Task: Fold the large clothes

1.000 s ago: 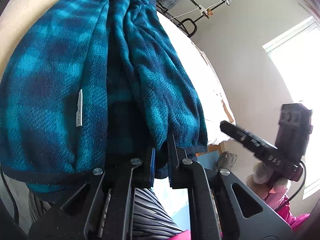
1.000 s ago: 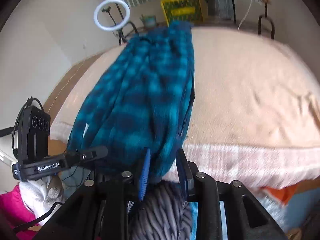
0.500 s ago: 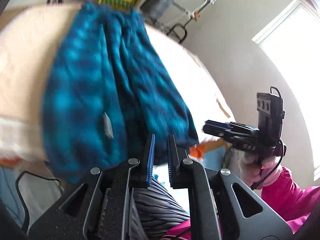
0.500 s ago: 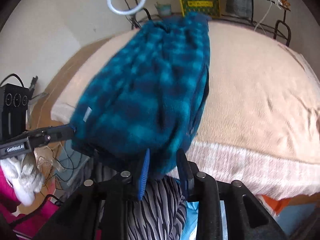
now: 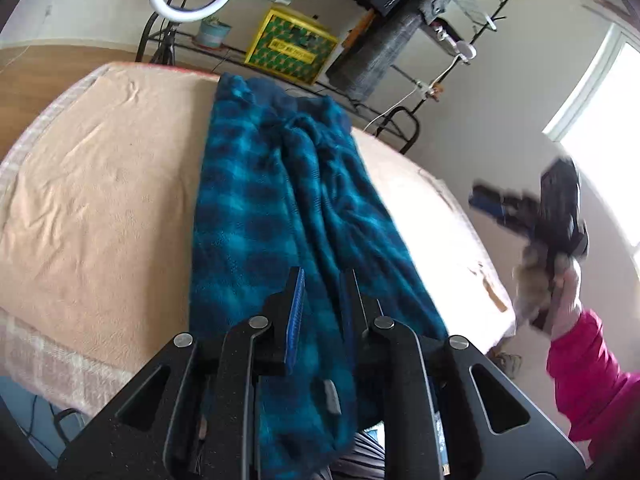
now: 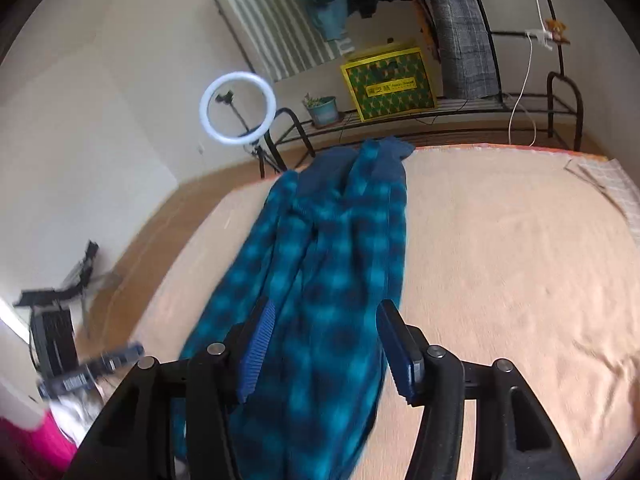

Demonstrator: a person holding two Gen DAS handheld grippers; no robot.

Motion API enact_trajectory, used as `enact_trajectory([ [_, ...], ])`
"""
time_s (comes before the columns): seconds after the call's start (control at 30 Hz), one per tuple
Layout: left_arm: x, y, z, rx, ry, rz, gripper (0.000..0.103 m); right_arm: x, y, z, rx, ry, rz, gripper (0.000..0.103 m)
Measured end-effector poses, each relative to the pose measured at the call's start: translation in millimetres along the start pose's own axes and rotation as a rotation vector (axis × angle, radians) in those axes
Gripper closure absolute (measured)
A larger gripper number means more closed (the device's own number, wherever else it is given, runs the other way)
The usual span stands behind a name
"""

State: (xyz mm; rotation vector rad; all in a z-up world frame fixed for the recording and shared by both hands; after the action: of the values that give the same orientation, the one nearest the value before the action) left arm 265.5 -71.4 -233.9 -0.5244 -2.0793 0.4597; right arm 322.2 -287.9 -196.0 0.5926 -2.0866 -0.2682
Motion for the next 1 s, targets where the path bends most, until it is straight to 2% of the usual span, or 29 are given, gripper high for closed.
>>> enact_trajectory([
  [0.13,-34.1,13.2,3.3,-0.028,0.041,-0.059,0.088,-43.8,-23.2,-51.9,-0.052,-0.008,-0.058,0.045],
  [0.3,-78.1,33.5,8.6,-0.046,0.105,-0.124,0.088,-104.8,-61.5,-114.9,-0.12,-0.018,-0.088,0.046],
  [0.4,-95.0,44.0,13.5,-0.026,0.137,-0.119,0.088,-144.1,-90.1,-147.6,-0.186,-0.02,-0.113,0.046],
  [0.6,-101.3,47.1,14.0,-0.021,0.119,-0.09,0.088,-216.5,-152.4,-191.8,-0.384,-0.041,-0.189,0.047],
  [0.83,-102.3,48.6,14.3,0.0,0.114,-0.066,0.087,-282.1,-177.4,-219.4,-0.476,-0.026,-0.241,0.047],
  [0.87,-102.6,49.1,14.1,0.003,0.112,-0.064,0.087,-287.3,-176.4,-224.2,-0.478,-0.029,-0.259,0.052],
  [0.9,-102.5,49.2,14.5,0.004,0.109,-0.067,0.087,-289.3,-173.1,-227.7,-0.472,-0.029,-0.278,0.068],
  [0.93,-102.4,49.1,14.3,0.002,0.107,-0.07,0.087,-291.8,-168.7,-232.5,-0.456,-0.024,-0.296,0.078],
  [0.97,-102.1,48.8,14.3,-0.002,0.106,-0.074,0.087,-291.8,-162.7,-237.3,-0.423,-0.014,-0.289,0.09],
  [1.0,-101.9,48.8,14.5,-0.004,0.105,-0.074,0.087,-291.4,-157.7,-243.5,-0.368,-0.005,-0.248,0.095],
])
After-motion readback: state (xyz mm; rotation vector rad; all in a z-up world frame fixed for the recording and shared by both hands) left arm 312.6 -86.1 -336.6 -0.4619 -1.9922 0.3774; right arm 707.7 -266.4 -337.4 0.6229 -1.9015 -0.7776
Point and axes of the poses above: each gripper's, at about its wrist camera, not at the fingertips, and x roughly against the way its jaws point, y to its left, z to its underside, the point moved 10 cm from there along -x, roughly the way its jaws point, and after that the axes turned 7 degrees about y, right-handed, at the moved point
